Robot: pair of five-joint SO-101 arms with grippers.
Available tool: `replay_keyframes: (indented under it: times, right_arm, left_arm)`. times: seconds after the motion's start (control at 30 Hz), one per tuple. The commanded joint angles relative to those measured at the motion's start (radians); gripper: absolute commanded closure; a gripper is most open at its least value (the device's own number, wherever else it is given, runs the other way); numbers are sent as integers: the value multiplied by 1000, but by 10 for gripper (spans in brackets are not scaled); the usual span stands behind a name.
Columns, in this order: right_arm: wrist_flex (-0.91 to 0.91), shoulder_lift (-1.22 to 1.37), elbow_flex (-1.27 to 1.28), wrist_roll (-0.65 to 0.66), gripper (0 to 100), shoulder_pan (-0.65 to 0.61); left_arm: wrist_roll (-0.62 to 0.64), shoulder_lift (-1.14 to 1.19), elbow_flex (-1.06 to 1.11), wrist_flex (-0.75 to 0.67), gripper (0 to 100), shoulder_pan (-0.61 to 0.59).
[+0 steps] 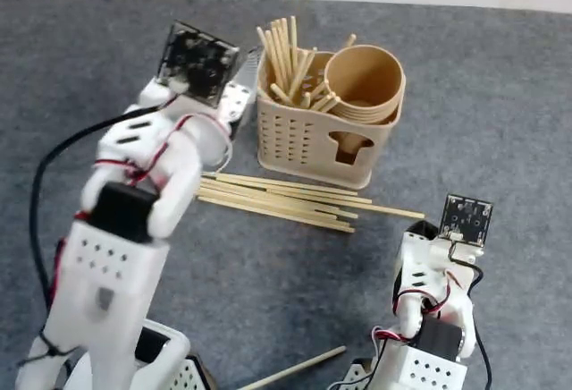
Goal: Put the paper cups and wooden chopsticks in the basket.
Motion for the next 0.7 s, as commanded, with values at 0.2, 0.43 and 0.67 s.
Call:
replay_keyframes:
  times: [0.2,0.43,0.67]
  right_arm:
    - [-21,-10,104,-3,994,8]
    - [-21,-10,104,-3,994,8]
    - [-19,-10,104,-3,994,8]
  left_arm:
    - [9,-131,-1,244,881,-182]
    - [9,-260,33,448,881,-176]
    - [9,-461,272,387,881,-182]
